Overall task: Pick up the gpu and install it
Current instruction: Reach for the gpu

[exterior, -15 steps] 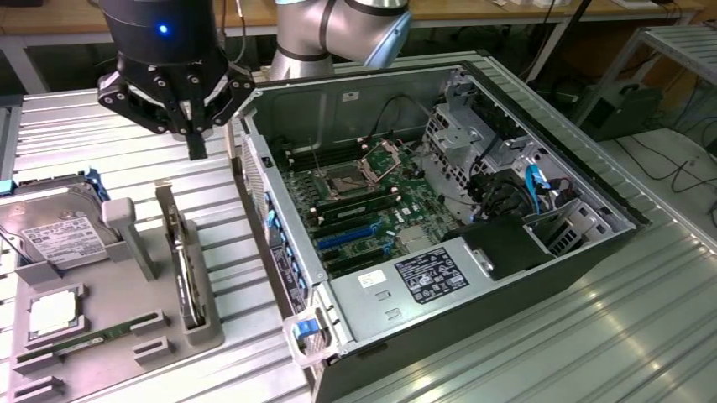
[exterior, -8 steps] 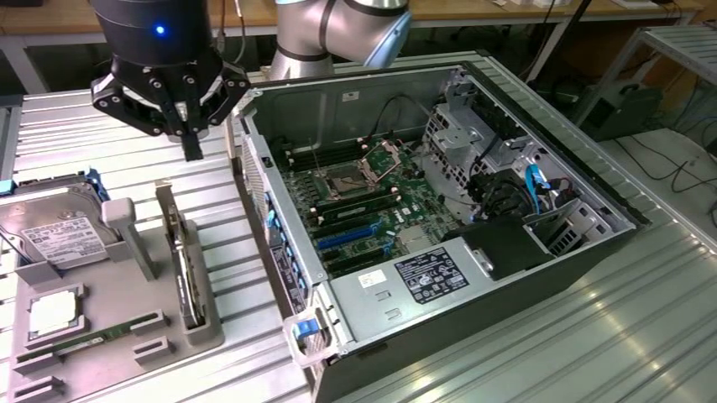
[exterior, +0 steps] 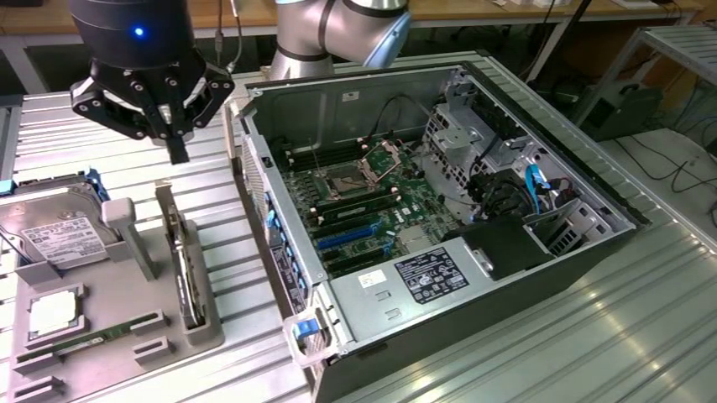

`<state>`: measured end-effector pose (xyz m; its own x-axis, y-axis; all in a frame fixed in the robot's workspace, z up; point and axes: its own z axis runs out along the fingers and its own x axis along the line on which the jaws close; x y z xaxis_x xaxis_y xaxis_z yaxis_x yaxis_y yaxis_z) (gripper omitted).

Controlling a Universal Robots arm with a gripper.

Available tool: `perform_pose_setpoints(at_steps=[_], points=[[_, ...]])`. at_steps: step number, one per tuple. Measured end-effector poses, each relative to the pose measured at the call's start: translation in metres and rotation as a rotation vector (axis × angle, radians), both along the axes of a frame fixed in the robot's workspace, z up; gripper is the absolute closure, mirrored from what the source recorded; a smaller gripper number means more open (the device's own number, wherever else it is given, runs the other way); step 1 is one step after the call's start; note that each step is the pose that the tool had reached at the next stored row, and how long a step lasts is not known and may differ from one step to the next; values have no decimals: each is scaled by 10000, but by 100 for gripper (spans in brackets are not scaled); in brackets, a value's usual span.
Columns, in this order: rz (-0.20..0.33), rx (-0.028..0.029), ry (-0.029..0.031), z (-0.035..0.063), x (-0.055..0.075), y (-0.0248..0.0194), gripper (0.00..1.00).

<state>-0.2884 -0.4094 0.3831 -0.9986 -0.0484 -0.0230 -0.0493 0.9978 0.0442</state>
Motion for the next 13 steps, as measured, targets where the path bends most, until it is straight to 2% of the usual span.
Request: perform_pose_setpoints(at_steps=[13], points=[[494, 1, -1, -8, -285, -13, 89]])
